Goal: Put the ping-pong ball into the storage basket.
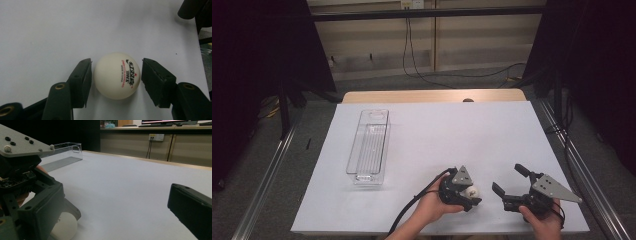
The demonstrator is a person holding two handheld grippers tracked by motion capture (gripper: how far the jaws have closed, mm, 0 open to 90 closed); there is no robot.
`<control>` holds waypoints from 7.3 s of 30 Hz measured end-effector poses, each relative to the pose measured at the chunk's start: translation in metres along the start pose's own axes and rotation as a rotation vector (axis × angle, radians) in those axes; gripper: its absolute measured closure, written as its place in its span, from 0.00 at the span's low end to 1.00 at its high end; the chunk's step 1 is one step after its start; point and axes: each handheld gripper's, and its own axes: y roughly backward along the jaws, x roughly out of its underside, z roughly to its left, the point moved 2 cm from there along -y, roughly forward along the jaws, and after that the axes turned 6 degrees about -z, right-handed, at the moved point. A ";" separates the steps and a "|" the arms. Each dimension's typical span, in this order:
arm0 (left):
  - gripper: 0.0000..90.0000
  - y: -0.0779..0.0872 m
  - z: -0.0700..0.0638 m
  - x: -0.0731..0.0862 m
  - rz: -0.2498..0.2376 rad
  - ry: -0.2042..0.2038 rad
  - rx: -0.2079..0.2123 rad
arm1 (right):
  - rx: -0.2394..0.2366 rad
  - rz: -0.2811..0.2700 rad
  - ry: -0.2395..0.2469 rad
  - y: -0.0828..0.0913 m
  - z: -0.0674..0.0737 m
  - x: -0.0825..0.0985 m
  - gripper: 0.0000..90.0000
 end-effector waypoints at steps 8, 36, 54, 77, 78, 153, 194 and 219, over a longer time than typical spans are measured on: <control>0.53 0.002 0.001 0.000 0.027 0.000 0.007 | -0.001 0.000 0.001 0.000 0.000 0.000 0.01; 0.57 0.022 0.008 -0.004 -0.008 0.068 0.003 | 0.000 0.000 0.000 -0.001 0.001 0.001 0.01; 0.57 0.032 0.015 -0.005 -0.037 0.099 -0.017 | -0.003 -0.001 0.002 -0.002 0.001 0.000 0.01; 0.57 0.052 0.026 -0.001 -0.053 0.139 -0.043 | -0.011 0.003 0.009 -0.003 0.002 0.001 0.01; 0.57 0.053 0.027 -0.001 -0.050 0.140 -0.044 | -0.011 0.003 0.009 -0.003 0.002 0.001 0.01; 0.57 0.106 0.064 -0.004 -0.115 0.269 -0.154 | -0.029 0.006 0.018 -0.006 0.005 0.000 0.01; 0.57 0.129 0.080 0.003 -0.115 0.304 -0.228 | -0.038 0.013 0.019 -0.009 0.007 0.001 0.01; 0.57 0.142 0.086 0.006 -0.115 0.334 -0.259 | -0.038 0.009 0.020 -0.009 0.006 0.000 0.01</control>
